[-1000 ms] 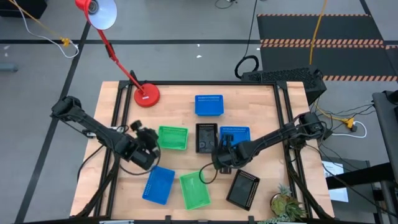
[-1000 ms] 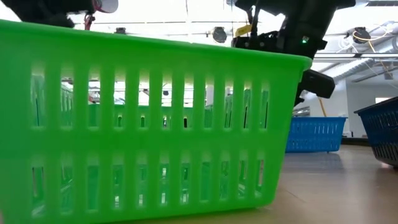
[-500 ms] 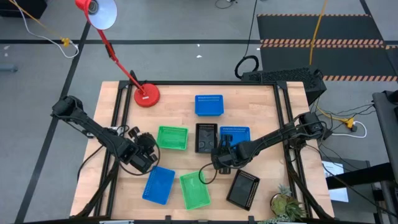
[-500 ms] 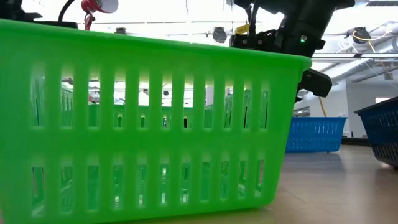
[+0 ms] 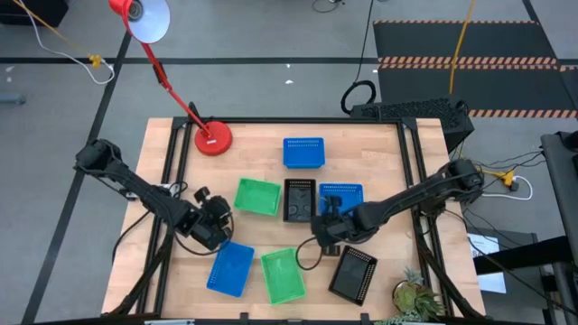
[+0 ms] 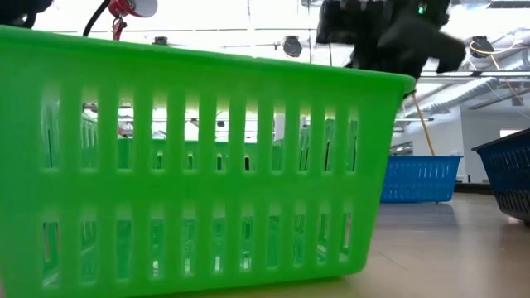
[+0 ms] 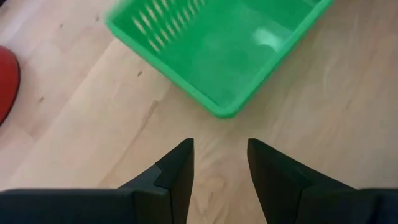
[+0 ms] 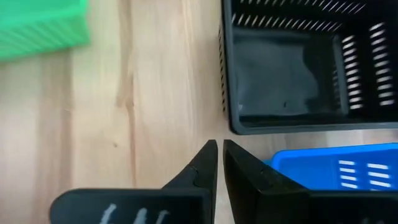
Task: Stack baskets by color
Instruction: Stack the top blue bin on the middle blue bin
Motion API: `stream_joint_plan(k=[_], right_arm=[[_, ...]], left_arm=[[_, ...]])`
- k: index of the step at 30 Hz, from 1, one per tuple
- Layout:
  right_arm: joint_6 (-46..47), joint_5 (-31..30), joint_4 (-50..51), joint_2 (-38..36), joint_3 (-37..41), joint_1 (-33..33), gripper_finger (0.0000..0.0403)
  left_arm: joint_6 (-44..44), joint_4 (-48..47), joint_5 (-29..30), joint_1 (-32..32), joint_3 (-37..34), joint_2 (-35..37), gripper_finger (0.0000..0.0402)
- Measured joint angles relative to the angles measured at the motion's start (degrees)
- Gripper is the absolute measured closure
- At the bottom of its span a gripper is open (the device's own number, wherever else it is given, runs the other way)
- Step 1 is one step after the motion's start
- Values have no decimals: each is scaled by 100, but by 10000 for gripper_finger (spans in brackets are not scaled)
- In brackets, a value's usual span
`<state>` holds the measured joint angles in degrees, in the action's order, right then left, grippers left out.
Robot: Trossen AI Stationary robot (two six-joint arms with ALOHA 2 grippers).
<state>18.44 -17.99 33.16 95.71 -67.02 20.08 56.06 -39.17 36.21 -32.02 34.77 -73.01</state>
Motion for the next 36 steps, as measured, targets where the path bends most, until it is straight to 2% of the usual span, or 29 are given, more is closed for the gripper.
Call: stream_joint_plan(k=[11, 15, 18, 20, 24, 29, 33, 36], right_arm=[[232, -423, 281, -614, -4, 316, 385], [190, -628, 352, -663, -4, 369, 385], [95, -622, 351, -663, -4, 367, 385], [21, -620, 348, -663, -4, 346, 385], [-97, -603, 354, -663, -4, 323, 385], [-223, -571, 370, -661, -4, 330, 385], [-265, -554, 576, -710, -4, 345, 385], [-278, -503, 648, -762, -8, 364, 385]], left_arm=[[-256, -7, -144, -2, 122, 47, 250], [-595, 2, -362, -159, 573, 185, 250], [-1176, -3, 14, -185, 1027, 296, 250], [-1888, 36, 344, -59, 1283, 299, 250], [-3333, 175, 379, 587, 1479, 297, 250], [-4423, 594, -129, 1604, 1462, 184, 259], [-5005, 677, -662, 2073, 1453, 34, 310], [-5170, 608, -1362, 2325, 1449, -131, 360]])
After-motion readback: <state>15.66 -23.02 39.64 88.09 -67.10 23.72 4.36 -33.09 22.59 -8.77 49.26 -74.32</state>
